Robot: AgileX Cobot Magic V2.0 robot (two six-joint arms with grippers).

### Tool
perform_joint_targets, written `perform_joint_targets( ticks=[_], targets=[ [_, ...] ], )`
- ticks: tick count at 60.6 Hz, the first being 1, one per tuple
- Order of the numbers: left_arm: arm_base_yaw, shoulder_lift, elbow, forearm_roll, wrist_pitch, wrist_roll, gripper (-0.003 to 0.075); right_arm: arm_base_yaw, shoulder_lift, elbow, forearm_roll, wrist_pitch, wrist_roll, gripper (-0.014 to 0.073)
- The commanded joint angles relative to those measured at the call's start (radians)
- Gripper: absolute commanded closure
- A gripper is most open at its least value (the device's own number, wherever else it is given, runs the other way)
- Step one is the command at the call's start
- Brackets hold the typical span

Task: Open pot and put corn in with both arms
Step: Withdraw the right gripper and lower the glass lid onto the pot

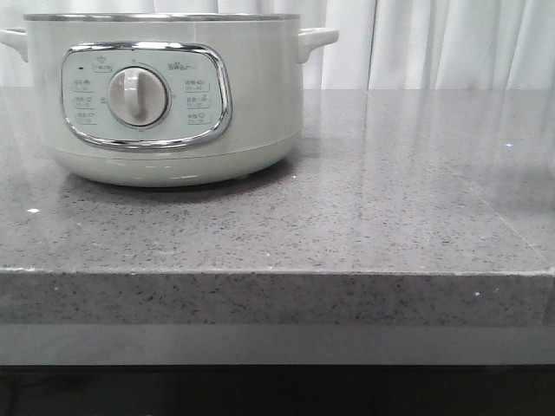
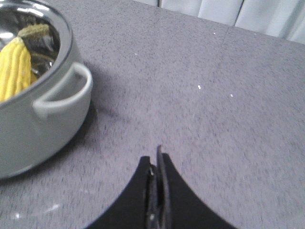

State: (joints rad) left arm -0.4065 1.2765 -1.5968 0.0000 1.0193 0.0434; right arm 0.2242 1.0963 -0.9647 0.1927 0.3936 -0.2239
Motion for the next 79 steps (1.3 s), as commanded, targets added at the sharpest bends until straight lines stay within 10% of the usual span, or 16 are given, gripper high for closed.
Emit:
perform_joint_targets(
  ticks=[1, 79],
  targets=[
    [-0.004, 0.027, -0.071, -0.013, -0.201, 0.006, 0.0437, -0.005, -0.132, 0.085, -0.008, -0.122, -0.011, 0.0658],
    [-0.004, 0.42, -0.332, -0.189, -0.167, 0.034, 0.0437, -0.005, -0.496, 0.307, -0.008, -0.021, -0.011, 0.0658]
  ],
)
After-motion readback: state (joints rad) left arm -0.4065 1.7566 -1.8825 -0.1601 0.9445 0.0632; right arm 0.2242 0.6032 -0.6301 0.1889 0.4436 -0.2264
